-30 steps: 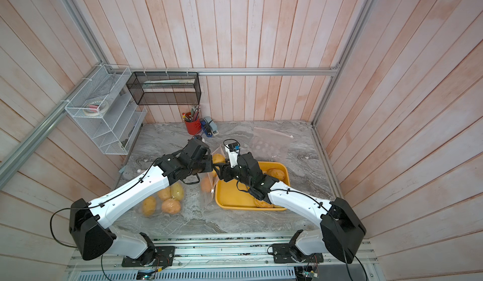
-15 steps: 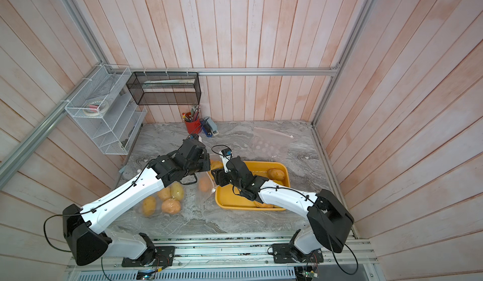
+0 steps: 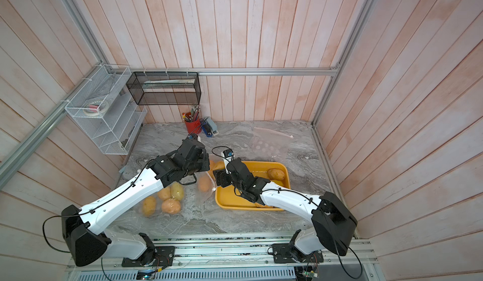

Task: Put the potatoes into a zipper bag and zip it
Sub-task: Place the potato into the zipper food storage bag, then pick up the potato from the basket.

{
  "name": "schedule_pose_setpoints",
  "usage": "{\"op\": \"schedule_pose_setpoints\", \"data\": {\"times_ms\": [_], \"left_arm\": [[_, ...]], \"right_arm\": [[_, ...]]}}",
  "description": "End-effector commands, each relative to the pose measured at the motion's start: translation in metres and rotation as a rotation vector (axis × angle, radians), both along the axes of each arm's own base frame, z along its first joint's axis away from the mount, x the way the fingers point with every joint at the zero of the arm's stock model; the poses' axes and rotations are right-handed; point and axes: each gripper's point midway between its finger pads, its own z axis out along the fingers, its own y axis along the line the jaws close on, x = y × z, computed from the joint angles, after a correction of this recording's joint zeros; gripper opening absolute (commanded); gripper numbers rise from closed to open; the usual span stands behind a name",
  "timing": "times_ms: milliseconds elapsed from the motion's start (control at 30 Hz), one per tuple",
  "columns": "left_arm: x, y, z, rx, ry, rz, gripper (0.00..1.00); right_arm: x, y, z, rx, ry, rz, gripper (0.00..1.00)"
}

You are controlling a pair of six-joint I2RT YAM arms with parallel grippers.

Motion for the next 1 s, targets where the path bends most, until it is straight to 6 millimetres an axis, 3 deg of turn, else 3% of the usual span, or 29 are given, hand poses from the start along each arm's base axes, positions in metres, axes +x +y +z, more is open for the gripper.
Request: {"op": "schedule_pose_setpoints", "data": {"times_ms": [0, 233, 500, 700, 833, 967], "left_arm": [[-0.001, 0.006, 0.001, 0.01, -0.008, 0.016, 0.0], [-0.001, 0.006, -0.001, 0.014, -0.004, 0.017, 0.0], [-0.002, 0.006, 0.0, 0.012, -0.004, 0.015, 0.0], [-0.001, 0.007, 0.001, 0.011, -0.005, 0.018, 0.0], [-0.002, 0.007, 0.001, 0.012, -0.006, 0.019, 0.0], [-0.001, 0.008, 0.0, 0.017, -0.006, 0.023, 0.0]], "right_arm": [[-0.009, -0.001, 0.012, 0.024, -0.022, 0.027, 0.85], [-0.014, -0.015, 0.025, 0.042, -0.04, -0.003, 0.92], [-0.005, -0.083, 0.031, 0.075, -0.082, -0.305, 0.91], [-0.009, -0.124, 0.008, 0.112, -0.029, -0.493, 0.86], [-0.013, -0.129, -0.016, 0.08, 0.033, -0.523, 0.77], [-0.016, -0.132, -0.049, 0.01, 0.099, -0.543, 0.75]]}}
